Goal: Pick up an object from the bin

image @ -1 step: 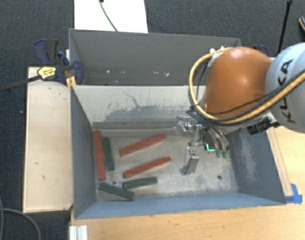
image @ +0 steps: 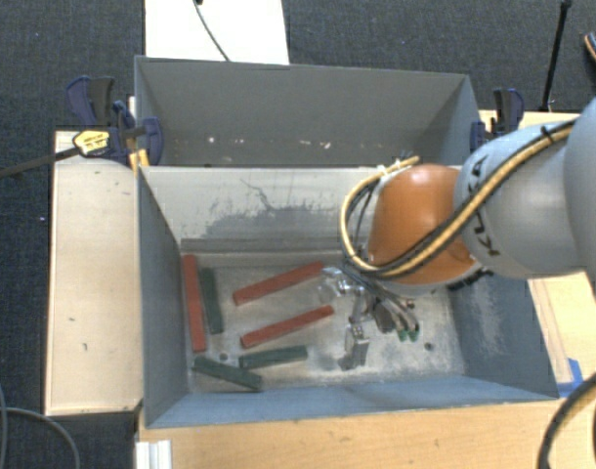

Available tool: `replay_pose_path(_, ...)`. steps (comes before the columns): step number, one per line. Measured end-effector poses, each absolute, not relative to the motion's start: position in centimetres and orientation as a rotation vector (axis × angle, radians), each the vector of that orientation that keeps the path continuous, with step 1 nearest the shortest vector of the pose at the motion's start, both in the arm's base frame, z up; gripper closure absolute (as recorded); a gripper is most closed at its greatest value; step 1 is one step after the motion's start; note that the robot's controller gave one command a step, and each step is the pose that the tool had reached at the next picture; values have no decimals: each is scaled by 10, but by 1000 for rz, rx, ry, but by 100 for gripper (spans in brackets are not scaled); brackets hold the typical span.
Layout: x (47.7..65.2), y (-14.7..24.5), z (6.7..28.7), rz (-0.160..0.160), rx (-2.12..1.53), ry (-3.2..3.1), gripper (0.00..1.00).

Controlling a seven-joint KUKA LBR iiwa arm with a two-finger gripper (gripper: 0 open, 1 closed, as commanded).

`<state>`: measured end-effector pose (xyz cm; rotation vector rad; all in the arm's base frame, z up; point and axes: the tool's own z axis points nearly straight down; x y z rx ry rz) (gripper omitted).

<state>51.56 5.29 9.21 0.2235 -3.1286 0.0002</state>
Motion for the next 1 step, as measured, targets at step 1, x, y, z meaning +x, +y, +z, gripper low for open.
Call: replay_pose_path(1, 540, 103, 69, -5, 200, -3139, 0)
